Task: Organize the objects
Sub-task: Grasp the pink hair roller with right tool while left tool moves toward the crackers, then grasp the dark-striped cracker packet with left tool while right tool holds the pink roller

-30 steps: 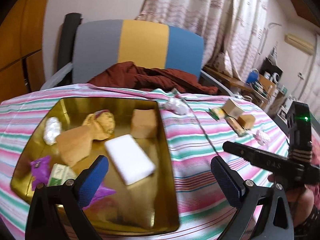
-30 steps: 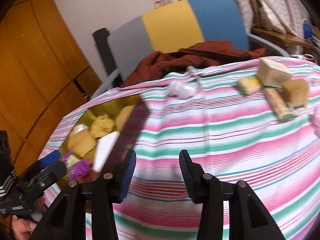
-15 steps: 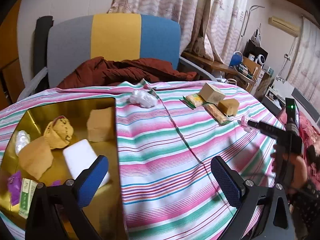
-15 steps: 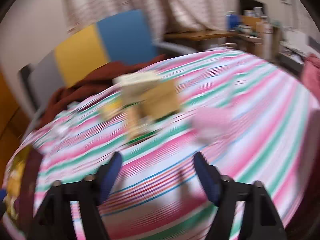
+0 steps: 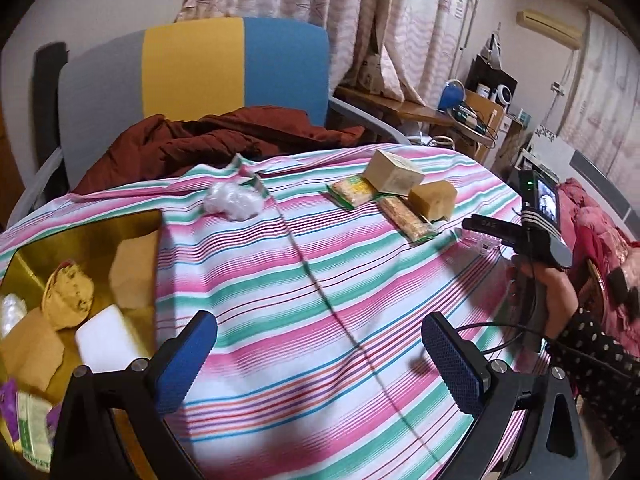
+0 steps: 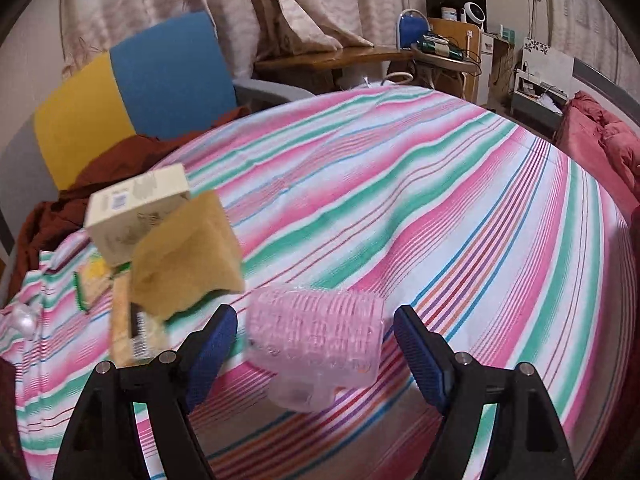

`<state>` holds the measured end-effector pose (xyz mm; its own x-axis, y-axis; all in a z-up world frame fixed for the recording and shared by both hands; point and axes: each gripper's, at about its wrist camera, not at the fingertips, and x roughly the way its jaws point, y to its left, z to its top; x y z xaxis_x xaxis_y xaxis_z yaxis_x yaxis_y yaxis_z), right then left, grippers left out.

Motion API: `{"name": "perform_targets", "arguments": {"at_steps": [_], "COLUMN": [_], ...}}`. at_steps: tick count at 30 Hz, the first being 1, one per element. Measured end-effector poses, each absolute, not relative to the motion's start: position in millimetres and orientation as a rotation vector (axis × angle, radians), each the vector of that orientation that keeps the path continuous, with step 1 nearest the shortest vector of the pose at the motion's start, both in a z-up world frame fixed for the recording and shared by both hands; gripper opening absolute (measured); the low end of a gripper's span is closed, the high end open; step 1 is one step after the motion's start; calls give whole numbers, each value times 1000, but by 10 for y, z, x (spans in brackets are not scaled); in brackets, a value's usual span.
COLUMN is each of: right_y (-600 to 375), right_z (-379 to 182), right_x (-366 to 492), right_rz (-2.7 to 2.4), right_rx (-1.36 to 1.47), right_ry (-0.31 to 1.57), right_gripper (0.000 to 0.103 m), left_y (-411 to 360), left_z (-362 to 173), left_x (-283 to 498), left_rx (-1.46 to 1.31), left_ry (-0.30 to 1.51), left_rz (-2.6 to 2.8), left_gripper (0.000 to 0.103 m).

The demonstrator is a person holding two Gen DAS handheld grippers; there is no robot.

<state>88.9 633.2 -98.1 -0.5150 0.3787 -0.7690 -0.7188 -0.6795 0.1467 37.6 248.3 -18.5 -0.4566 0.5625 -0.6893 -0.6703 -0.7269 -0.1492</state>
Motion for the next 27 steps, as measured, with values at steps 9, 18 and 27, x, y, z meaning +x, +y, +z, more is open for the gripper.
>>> {"name": "perform_targets", "arguments": {"at_steps": [9,18,27], "right_y": [6307,6237,6262], "right_z": [-1014,-1027,-1058], "right_x": [1047,1123,1106], "right_rz": [2238,2228,2223], "right_rx": [-903,-860,-828], "right_ry": [640,623,614], "right_gripper": [73,73,74], "left_y": [3119,4044,4952], "left_z": [-269,-460,-814], "left_x": [167,-115,-450], "left_rx": [-1007,-1086,-1201], "left_ry": [204,159,212], "left_rz": [2113,2013,1970], "left_gripper": [103,103,103]}}
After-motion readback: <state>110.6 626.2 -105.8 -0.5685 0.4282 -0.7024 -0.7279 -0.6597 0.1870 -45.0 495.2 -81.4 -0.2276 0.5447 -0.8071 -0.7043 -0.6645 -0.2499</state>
